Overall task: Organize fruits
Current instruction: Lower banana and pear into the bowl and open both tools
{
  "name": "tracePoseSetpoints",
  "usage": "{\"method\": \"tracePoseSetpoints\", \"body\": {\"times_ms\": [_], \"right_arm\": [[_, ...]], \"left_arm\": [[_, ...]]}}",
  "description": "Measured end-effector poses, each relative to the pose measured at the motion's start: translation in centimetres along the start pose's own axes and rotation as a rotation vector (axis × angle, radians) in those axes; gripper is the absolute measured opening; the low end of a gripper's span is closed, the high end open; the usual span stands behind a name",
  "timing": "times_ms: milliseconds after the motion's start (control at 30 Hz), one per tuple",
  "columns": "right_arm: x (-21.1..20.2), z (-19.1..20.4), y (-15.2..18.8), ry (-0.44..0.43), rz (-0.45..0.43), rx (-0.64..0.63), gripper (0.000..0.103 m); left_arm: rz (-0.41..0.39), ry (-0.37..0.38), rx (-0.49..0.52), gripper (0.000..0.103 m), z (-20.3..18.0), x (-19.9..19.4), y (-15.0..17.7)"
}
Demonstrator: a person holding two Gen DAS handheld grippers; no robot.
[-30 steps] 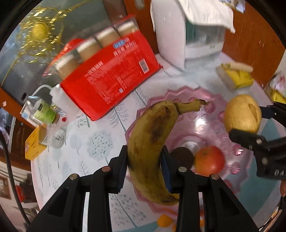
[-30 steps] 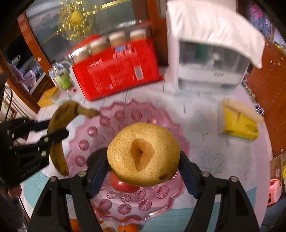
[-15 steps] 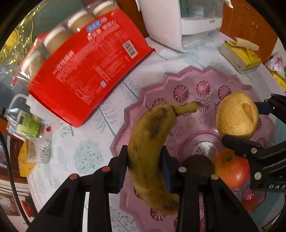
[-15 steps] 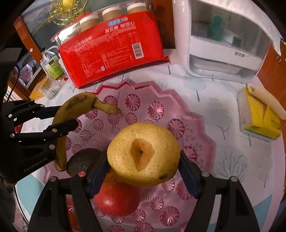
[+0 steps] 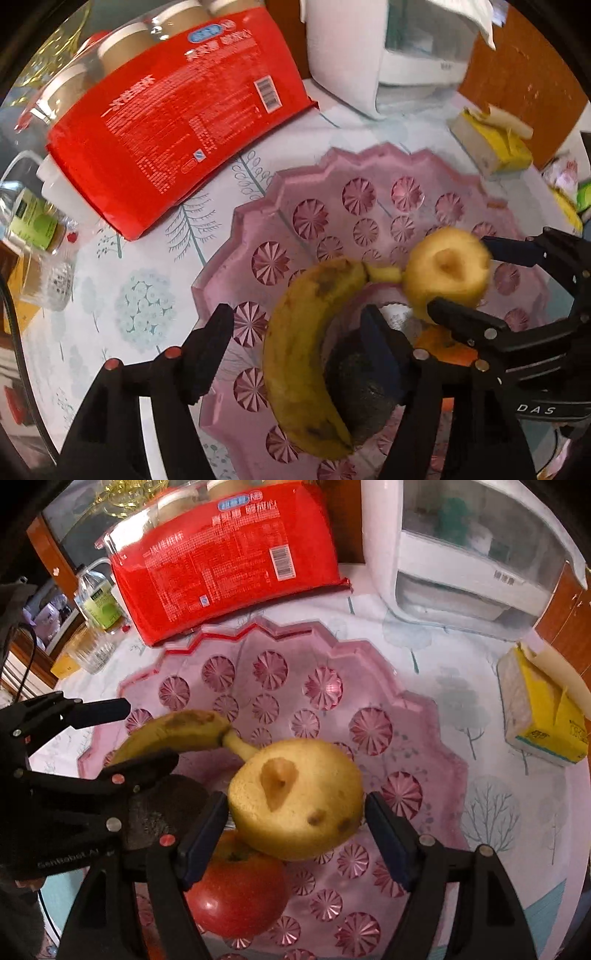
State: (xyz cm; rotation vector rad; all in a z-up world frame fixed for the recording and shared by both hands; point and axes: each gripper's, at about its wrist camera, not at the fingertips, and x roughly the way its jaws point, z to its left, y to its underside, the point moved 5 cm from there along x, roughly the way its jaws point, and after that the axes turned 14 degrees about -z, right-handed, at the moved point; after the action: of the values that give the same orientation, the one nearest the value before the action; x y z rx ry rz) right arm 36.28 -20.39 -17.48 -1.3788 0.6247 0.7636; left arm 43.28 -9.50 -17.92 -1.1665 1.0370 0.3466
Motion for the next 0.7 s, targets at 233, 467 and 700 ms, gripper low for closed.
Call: {"method": "tracePoseSetpoints", "body": {"times_ms": [233,467,700], "right_arm": [[-3.1,0.5,-1.2,-0.027,-0.054,0.019,0.077],[-5.5,0.6,-1.1,-0.039,-0.074,0.043,0.077],[-8.5,1.1,-0.8,-0.046,-0.099,0.052,0.077]], "left_arm": [[-0.03,-0.015,-0.047,0.071,0.3,-2.9,-0.2],[-0.062,-0.04,-0.082,0.084,0.6,-6.2,0.1],[-0.092,-0.057,-0.114,0.085,0.5,-10.4,0.6]]}}
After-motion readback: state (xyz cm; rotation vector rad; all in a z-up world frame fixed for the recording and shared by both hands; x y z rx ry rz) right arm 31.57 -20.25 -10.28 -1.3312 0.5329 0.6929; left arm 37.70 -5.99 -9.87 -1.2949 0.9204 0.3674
